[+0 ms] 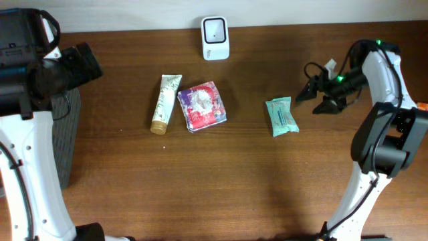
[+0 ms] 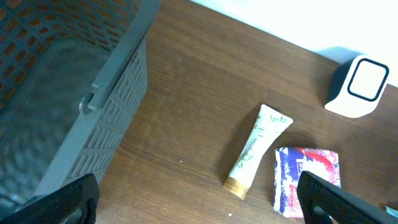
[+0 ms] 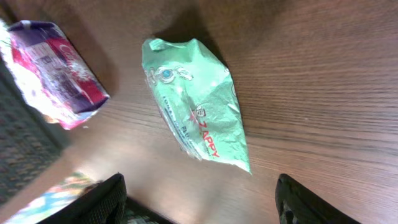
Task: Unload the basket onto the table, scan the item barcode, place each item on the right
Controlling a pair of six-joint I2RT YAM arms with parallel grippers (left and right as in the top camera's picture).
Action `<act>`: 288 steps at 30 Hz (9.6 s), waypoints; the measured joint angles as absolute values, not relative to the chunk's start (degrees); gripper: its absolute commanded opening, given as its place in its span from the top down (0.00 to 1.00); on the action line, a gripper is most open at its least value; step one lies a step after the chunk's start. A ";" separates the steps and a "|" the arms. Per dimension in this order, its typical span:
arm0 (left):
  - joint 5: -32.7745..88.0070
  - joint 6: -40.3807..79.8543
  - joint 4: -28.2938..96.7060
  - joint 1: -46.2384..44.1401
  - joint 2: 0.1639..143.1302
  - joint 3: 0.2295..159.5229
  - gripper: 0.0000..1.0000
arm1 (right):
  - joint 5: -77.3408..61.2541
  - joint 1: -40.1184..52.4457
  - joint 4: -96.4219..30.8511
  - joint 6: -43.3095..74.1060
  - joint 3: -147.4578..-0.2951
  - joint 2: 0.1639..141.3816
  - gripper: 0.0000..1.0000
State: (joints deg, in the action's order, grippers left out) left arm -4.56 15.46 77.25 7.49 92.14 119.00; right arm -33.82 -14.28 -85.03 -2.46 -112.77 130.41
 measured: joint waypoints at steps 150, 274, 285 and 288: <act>-4.54 15.46 77.21 7.49 92.14 119.00 0.01 | -27.35 5.19 -47.42 16.73 -101.10 122.96 0.55; -4.56 15.46 77.21 7.49 92.14 118.98 0.01 | -14.66 -26.83 -59.48 42.89 -116.51 124.60 0.96; -4.54 15.46 77.21 7.49 92.14 118.98 0.01 | -8.60 -25.76 -50.72 33.32 -114.83 125.75 0.23; -4.56 15.46 77.21 7.49 92.14 118.98 0.01 | -9.21 -24.71 -54.43 30.46 -114.83 128.51 0.23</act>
